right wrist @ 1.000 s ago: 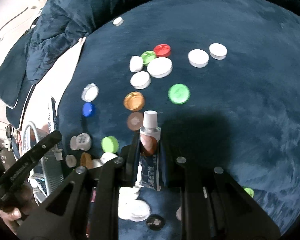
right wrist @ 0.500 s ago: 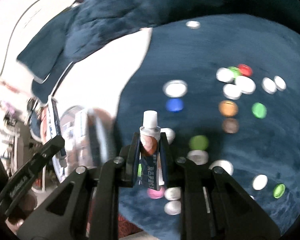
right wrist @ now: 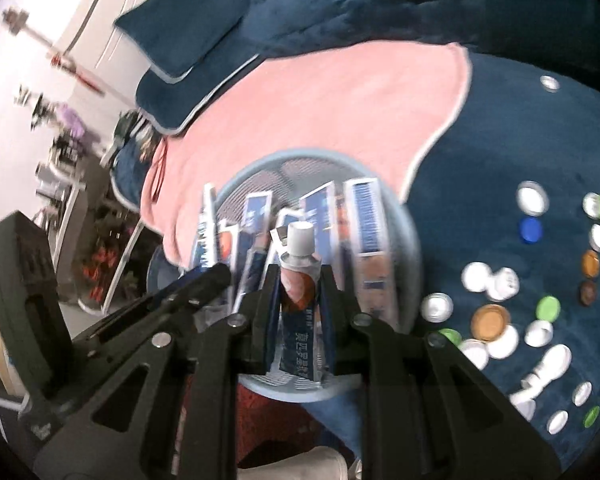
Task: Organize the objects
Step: 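Carry both tubes over the grey basket and open both tools to drop them, then move both open tools back over the caps on the table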
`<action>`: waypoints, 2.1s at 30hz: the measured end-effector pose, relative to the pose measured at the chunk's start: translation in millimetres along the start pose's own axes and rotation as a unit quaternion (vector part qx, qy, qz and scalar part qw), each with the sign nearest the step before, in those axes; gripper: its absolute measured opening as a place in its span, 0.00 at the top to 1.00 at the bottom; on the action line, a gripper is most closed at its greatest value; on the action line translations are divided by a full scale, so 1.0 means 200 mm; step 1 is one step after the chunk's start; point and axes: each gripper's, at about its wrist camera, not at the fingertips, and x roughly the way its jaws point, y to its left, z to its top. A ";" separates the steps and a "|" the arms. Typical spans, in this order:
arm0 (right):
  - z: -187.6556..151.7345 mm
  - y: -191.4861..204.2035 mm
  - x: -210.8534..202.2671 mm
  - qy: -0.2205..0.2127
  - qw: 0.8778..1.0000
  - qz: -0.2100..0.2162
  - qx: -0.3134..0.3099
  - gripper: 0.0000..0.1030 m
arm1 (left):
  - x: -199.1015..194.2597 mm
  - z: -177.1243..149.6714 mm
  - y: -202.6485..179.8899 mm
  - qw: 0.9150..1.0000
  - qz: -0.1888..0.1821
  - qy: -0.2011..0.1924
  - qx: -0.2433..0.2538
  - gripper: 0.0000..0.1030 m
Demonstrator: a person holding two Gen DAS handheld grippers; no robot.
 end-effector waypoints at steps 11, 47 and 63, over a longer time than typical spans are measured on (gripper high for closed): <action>0.05 -0.09 -0.02 -0.039 0.999 -0.003 0.020 0.00 | -0.06 0.03 0.27 0.993 0.022 -0.030 -0.112 0.01; -0.41 -1.09 -0.57 0.016 0.990 -0.141 0.004 0.00 | 0.13 -0.63 -0.83 0.970 -0.032 0.042 0.238 0.01; -0.99 -1.61 -0.40 0.148 0.963 -0.217 0.058 0.00 | 0.65 -0.99 -0.62 0.958 0.045 0.160 0.234 0.00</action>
